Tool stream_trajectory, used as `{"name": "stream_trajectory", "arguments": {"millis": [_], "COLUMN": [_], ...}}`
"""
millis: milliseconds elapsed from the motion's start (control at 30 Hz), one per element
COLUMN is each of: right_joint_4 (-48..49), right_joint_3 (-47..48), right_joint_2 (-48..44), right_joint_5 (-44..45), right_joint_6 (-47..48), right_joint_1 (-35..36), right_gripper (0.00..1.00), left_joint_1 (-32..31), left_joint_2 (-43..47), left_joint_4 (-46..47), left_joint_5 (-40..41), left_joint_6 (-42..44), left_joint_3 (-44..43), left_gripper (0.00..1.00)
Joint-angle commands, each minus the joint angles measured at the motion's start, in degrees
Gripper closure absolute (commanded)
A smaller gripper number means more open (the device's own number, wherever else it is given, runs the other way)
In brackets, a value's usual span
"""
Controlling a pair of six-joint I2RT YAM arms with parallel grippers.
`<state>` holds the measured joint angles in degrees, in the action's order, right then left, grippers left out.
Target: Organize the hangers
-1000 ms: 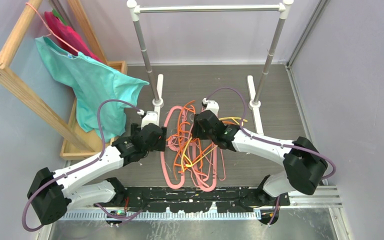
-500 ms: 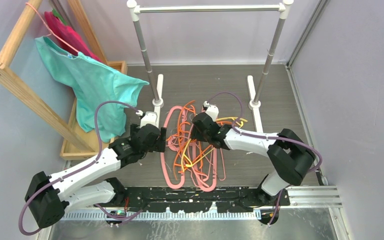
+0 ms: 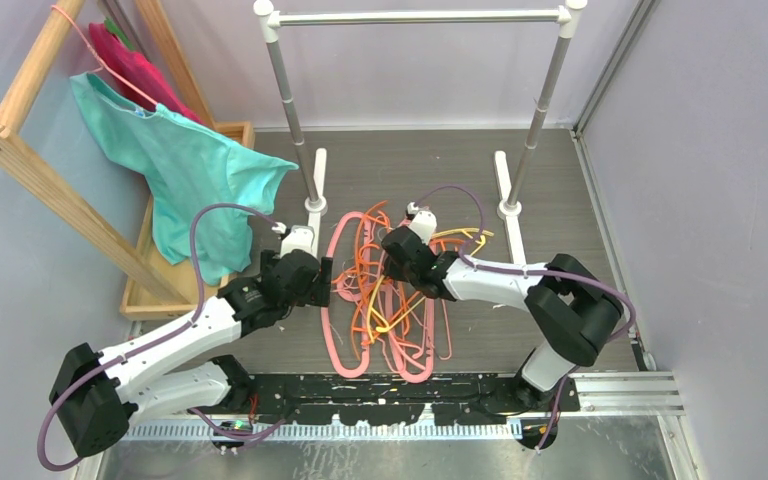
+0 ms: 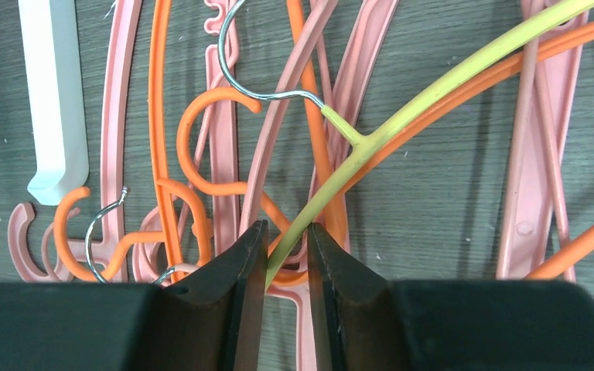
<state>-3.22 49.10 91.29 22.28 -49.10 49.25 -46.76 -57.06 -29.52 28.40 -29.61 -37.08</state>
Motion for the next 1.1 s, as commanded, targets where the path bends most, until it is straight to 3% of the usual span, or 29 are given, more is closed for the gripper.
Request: {"name": "stream_trajectory", "arguments": {"millis": [0, 67, 167, 700, 900, 1067], "right_joint_4": [2.2, 2.4, 2.4, -1.9, 4.5, 13.3], "right_joint_3": [-0.6, -0.6, -0.6, 1.8, 13.1, 25.8], "right_joint_2": [2.7, 3.9, 4.4, -17.4, -16.3, -10.7], "right_joint_5": [2.6, 2.2, 1.6, 5.4, -2.3, -15.3], "right_joint_6": [-0.5, -0.6, -0.9, 1.4, 6.9, 8.0], "right_joint_1": [-0.2, -0.2, -0.2, -0.2, -1.2, -3.8], "right_gripper": [0.69, 0.73, 0.98, 0.99, 0.99, 0.99], "left_joint_1": [0.2, 0.1, 0.2, 0.2, 0.2, 0.2], "left_joint_2": [0.7, 0.6, 0.6, 1.6, 1.1, -0.3], "left_joint_4": [0.7, 0.7, 0.4, 0.8, 1.7, 2.3], "left_joint_5": [0.1, 0.1, 0.2, 0.8, 0.4, 0.9], "left_joint_6": [-1.0, -1.1, -1.2, -1.1, -1.7, -2.7], "left_joint_3": [0.5, 0.8, 0.8, 1.3, 1.6, 1.7], "left_gripper": [0.02, 0.02, 0.02, 0.02, 0.02, 0.02]}}
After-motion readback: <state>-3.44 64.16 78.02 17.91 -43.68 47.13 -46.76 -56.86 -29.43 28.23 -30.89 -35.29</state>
